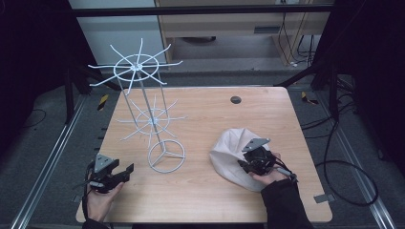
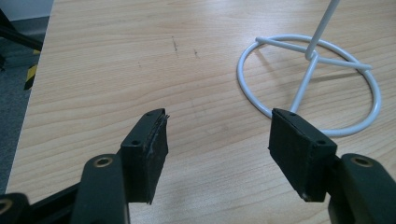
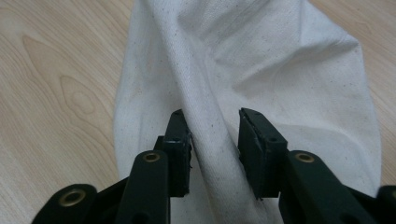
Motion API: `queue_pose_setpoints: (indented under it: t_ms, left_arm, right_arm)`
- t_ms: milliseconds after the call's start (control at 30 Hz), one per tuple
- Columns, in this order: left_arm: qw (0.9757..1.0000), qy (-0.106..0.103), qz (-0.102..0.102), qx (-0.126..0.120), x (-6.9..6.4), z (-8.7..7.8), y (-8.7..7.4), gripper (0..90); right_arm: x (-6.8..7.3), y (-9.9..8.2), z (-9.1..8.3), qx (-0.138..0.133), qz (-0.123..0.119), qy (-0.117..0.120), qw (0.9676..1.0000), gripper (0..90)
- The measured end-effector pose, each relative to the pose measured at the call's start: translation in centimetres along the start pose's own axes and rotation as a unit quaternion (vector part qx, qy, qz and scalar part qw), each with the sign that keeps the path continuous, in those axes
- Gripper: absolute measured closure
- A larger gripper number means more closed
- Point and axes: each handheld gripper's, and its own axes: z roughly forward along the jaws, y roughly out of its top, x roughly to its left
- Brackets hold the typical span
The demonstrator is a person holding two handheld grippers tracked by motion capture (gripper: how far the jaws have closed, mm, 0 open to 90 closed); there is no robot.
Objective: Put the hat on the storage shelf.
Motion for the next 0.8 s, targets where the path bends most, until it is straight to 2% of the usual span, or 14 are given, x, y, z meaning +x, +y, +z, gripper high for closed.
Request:
queue_pose_setpoints:
  t_ms: [100,267,400,800]
  left_arm:
    - [1.0000,0.003,0.004,0.005,0.0,0.2,0.0,38.2]
    - [0.9999,0.003,0.008,0.005,-0.1,0.2,0.0,39.0]
    - [0.9999,0.001,0.010,0.006,-0.1,0.2,0.0,39.8]
    - [0.9999,0.001,0.010,0.007,-0.1,0.2,-0.1,41.2]
  right_arm:
    - [0.0,0.2,0.2,0.008,-0.003,0.000,1.0000,68.2]
    - [0.1,0.9,1.0,0.036,-0.009,-0.011,0.9993,78.3]
    - [0.2,1.1,1.4,0.045,-0.006,-0.013,0.9989,86.1]
    - [-0.1,0.8,0.2,0.007,0.004,-0.020,0.9998,88.1]
